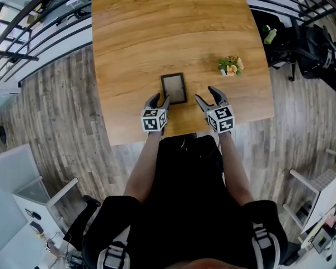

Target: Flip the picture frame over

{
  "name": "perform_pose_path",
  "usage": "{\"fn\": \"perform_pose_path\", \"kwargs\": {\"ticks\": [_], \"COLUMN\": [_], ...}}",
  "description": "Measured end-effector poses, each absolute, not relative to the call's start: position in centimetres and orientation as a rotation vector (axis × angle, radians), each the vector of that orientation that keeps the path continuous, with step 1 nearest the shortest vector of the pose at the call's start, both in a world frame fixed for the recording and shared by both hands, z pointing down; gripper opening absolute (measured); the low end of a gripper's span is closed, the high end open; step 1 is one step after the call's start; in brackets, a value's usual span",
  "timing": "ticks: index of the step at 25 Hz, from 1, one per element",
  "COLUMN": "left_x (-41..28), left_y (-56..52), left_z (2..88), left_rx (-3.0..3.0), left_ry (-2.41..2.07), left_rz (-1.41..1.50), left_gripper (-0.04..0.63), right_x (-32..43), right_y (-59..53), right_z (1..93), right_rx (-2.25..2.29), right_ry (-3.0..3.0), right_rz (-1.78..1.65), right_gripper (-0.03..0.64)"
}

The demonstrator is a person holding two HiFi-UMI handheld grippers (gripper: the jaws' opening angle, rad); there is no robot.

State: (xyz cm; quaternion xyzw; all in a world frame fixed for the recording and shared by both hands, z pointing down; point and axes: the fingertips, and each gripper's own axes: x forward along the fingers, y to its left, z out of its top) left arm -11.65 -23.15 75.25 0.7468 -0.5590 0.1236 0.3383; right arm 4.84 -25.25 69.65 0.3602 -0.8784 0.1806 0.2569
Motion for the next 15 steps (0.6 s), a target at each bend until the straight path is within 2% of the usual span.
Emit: {"fn": "perform_pose_path", "kwargs": {"ticks": [15], "left_x": [-12.1], "left_y": [-25.2], "left_z": [77.5], "left_rx": [1.871], "left_ry": [-1.467], "left_rz": [0.343], "left_gripper": [0.193], "right_x": [4.8], "right_y": [-27.5], "right_z": [69.8], "right_rx": [0.939], "right_ry": [-2.380], "right_rz": [0.471], "right_gripper": [0.264]}}
